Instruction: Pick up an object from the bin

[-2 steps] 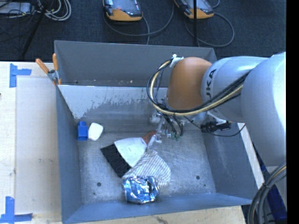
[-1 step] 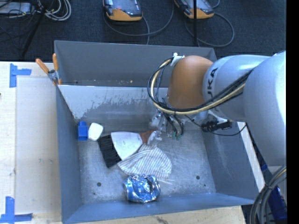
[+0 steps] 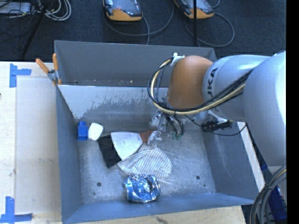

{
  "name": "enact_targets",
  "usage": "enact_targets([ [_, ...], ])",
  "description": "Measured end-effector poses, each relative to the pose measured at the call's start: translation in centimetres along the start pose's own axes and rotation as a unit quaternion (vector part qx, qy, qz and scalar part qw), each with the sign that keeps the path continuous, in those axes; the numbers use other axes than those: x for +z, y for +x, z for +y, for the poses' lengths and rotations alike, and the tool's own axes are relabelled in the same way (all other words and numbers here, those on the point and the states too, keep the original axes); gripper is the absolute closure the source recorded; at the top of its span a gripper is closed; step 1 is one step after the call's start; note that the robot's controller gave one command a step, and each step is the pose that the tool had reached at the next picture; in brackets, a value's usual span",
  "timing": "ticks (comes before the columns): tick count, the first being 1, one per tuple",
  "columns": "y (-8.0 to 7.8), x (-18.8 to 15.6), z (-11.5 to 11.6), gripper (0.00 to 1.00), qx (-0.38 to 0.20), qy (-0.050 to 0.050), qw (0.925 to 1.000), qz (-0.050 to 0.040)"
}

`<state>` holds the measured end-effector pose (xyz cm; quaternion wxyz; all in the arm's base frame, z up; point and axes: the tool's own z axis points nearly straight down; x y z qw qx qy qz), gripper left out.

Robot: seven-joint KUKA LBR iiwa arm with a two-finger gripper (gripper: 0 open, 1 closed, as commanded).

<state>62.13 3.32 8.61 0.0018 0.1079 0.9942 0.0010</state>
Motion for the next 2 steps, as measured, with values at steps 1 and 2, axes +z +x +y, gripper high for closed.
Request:
enact_targets([
  [1, 0.04, -0.17, -0.01, 1.00, 0.000, 0.000, 1.0000, 0.0007],
  [2, 0.27, -1.17, -0.10, 1.00, 0.000, 0.002, 1.0000, 0.0051],
])
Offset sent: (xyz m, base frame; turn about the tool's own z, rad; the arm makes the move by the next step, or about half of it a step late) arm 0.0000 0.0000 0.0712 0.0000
